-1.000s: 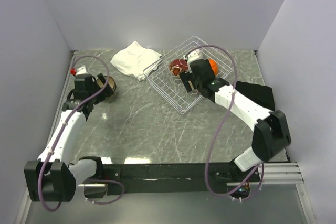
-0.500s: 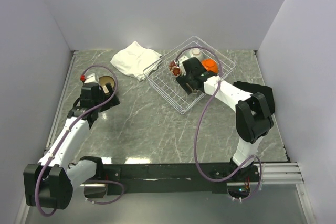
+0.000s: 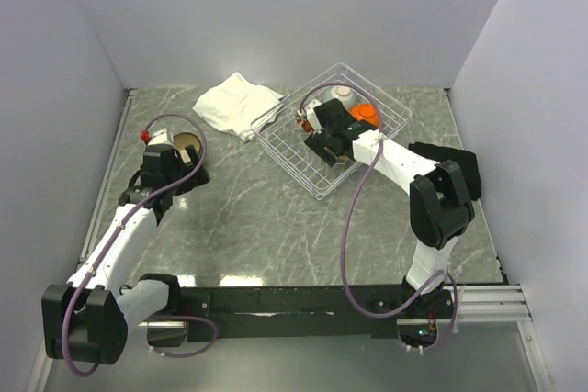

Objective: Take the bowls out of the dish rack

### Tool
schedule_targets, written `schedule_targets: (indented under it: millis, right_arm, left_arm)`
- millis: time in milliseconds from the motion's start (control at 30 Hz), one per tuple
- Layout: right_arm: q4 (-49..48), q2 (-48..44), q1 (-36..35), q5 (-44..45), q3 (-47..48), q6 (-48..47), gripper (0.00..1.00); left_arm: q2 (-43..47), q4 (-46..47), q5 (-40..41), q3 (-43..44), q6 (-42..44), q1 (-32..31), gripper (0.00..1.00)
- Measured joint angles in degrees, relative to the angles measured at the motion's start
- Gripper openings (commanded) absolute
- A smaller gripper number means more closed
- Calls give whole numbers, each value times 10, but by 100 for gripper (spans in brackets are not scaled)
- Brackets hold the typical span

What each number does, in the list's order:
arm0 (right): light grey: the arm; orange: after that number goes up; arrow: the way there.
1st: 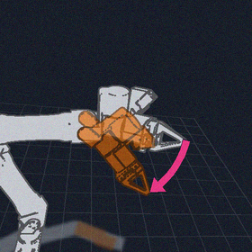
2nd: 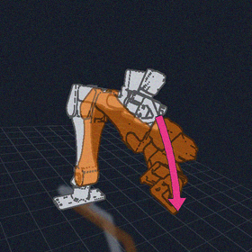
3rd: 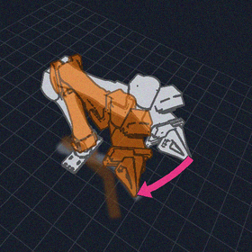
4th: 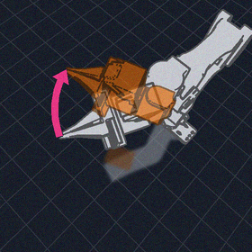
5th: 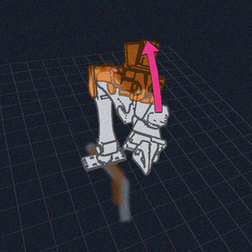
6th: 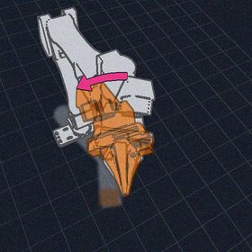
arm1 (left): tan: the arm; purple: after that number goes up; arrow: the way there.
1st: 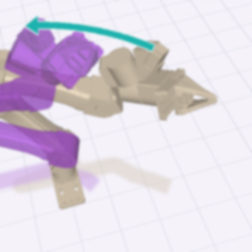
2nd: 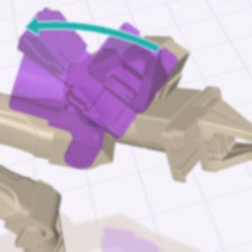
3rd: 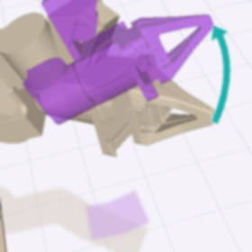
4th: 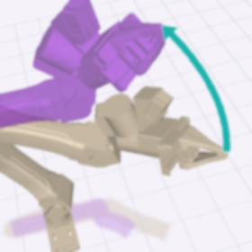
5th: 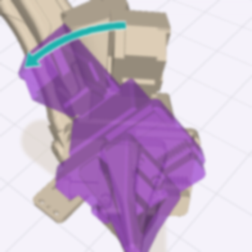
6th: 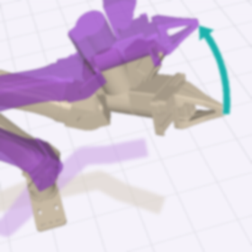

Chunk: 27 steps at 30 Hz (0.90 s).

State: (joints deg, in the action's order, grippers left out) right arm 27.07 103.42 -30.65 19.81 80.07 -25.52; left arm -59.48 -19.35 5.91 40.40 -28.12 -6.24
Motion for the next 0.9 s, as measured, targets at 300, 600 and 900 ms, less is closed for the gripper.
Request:
schedule_targets:
  millis: [300,600,900]
  right_arm:
    - [22,2,-3,-7,33,-3,100]
    - [33,34,-3,-20,52,-4,100]
    - [43,59,-3,-24,74,-12,100]
  left_arm:
    - [0,1,0,0,0,0,99]
    - [0,1,0,0,0,0,99]
    - [0,1,0,0,0,0,99]
